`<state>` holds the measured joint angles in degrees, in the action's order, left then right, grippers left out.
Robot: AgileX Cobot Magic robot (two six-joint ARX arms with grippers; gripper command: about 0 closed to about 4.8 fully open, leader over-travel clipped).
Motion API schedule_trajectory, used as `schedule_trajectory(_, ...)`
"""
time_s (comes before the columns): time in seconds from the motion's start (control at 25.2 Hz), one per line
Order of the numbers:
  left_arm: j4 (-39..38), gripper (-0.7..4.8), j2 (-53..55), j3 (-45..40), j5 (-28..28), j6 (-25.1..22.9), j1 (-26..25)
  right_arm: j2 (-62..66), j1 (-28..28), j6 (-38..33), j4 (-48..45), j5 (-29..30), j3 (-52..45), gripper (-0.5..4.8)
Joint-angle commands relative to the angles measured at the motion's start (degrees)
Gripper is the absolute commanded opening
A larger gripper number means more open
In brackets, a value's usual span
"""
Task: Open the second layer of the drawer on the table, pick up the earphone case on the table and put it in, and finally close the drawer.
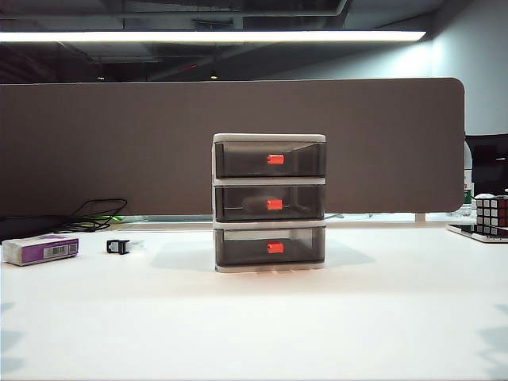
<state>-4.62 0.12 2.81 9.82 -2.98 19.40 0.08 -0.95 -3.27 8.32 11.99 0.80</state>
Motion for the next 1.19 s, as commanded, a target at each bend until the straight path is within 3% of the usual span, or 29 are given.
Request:
schedule_trajectory(0.04,1.27,-0.05,0.02,0.20,2.43,-1.16,0.07,-0.11,-0.04,0.09,-0.81,-8.87,0.37,-0.05)
schedule_trajectory(0.2,1.70,-0.05,0.02,0.20,2.58,-1.07,0.07,-0.11,-0.07,0.09,-0.94,-11.32,0.37,-0.05)
schedule_trajectory(0.44,0.04,-0.05,0.02,0.20,-0.11,-1.09,0.07,-0.11,-0.09,0.11,-0.46,-10.38,0.35,-0.05)
schedule_trajectory(1.19,-0.04,-0.05,0.02,0.20,0.00,-1.09,0.07,-0.11,-0.07,0.13,-0.46,-10.38,0.35,-0.05)
